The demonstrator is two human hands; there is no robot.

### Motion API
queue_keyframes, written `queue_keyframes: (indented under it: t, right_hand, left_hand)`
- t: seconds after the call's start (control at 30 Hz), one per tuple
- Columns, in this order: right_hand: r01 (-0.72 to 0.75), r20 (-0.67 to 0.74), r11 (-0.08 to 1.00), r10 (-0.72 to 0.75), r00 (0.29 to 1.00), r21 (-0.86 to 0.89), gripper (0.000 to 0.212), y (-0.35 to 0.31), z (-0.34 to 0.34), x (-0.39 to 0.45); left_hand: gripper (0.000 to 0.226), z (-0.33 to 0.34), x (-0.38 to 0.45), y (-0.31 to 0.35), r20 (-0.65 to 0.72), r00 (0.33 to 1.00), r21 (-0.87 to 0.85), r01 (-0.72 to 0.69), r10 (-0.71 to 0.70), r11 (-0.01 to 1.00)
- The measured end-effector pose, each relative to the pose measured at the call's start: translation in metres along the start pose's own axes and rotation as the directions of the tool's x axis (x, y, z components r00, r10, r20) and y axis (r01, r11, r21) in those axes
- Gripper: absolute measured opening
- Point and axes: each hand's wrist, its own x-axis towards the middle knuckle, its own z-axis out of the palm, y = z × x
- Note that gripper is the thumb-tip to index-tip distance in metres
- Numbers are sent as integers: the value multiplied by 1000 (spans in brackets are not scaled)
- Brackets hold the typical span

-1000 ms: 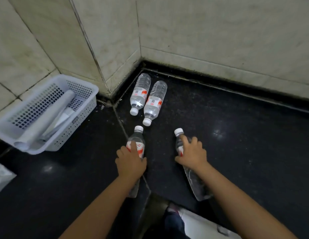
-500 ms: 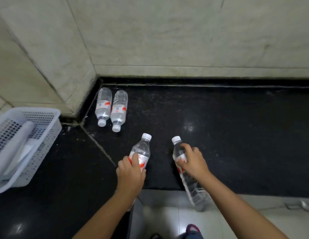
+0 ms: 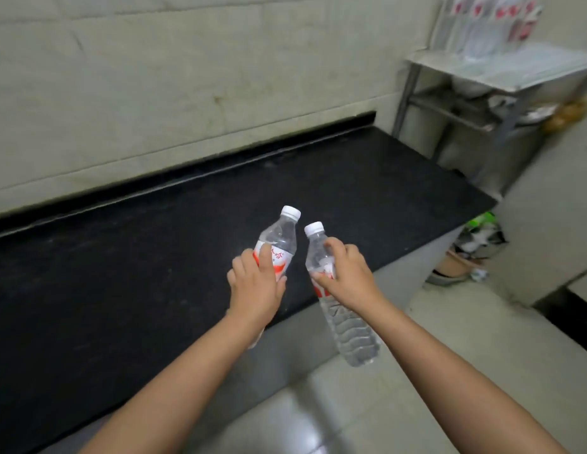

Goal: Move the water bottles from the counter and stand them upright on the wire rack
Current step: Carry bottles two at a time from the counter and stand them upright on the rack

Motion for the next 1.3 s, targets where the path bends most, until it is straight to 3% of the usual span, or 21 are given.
queue_keyframes:
  t: [0.13,0.4,0.57,0.67,0.83,1.0,1.17,1.3]
  right_hand:
    - [-6,-151,1000,11,988,29,58,76,-96,7]
    - [57,-448,997,-24,894,60,57,170,-267,35]
    - [142,-608,990,-123,784,-17,62,210,-346,76]
    - [162,-658,984,-173,732,-79,67,231,-389,114]
    - [229,-696,967,-242,677,-113,66,254,-470,212]
    - [279,-782,948,-289,553,-153,61,269,-536,304]
    - [336,-779,920,-359,515,-201,79,295,-572,394]
    - [410,-759,888,-413,504,-211,72,328,-582,464]
  left_hand:
    - [82,7,40,118,-65,997,-204,-53,41,978]
    - [80,-2,144,276,-312,935,-337,-274,167,901]
    - [73,-12,223,342,-527,827,-288,-390,196,875]
    - [52,-11,283,380,-635,751,-265,-431,180,863]
    - [50,0,395,451,-642,754,-371,-467,142,803]
    - [46,11,489,509,-669,739,-400,-451,82,798]
    - [47,39,565,552,-628,777,-397,-363,39,843]
    - [45,66,611,579,-583,809,-426,-233,-68,874]
